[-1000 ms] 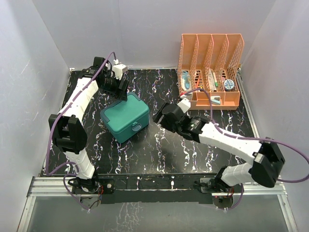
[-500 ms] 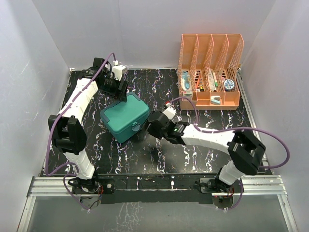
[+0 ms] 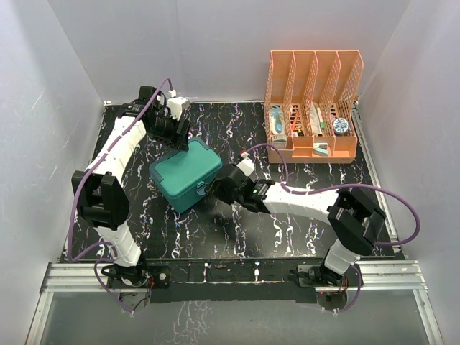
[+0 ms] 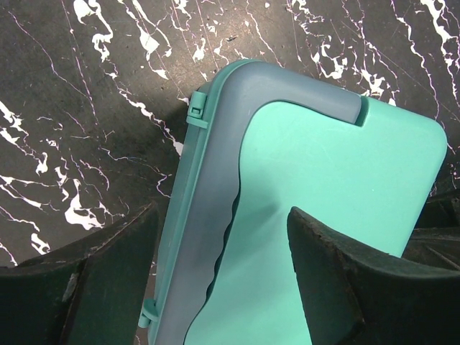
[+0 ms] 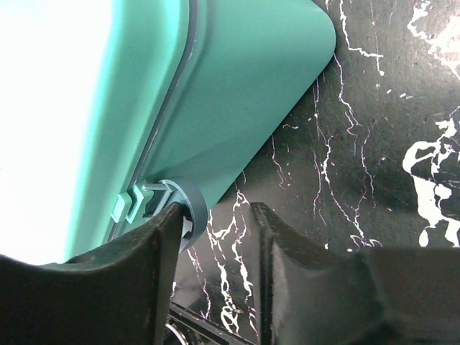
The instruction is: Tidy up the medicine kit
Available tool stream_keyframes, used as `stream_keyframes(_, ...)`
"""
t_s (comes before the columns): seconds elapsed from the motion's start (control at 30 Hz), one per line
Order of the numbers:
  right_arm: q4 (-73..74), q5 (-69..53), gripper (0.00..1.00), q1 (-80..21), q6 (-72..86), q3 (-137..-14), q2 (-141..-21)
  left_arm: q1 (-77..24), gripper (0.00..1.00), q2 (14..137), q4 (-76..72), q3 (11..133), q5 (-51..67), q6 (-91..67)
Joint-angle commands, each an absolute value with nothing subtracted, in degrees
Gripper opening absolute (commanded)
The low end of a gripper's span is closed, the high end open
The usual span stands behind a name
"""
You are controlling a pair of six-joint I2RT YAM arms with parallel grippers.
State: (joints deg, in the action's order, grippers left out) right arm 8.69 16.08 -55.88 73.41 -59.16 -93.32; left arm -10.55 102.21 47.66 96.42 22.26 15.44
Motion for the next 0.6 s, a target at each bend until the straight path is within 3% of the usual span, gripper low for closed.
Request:
stream_keyframes(0.0,6.1,16.3,0.35,-56.2,73.2,-61.3,-91.9,-10.2,0.66,100.2,48.7,96.1,23.0,15.6)
stream_keyframes(0.3,6.3,16.7,0.17,-56.2,73.5,-59.8,-90.0,-10.3,0.47,100.8,48.5,95.9,22.5,15.8)
stream_keyframes(0.57,6.9,17.1,0.12,-56.3,72.9,-60.5,-88.3,-10.3,0.37,100.2,47.8,93.6,21.2,16.6)
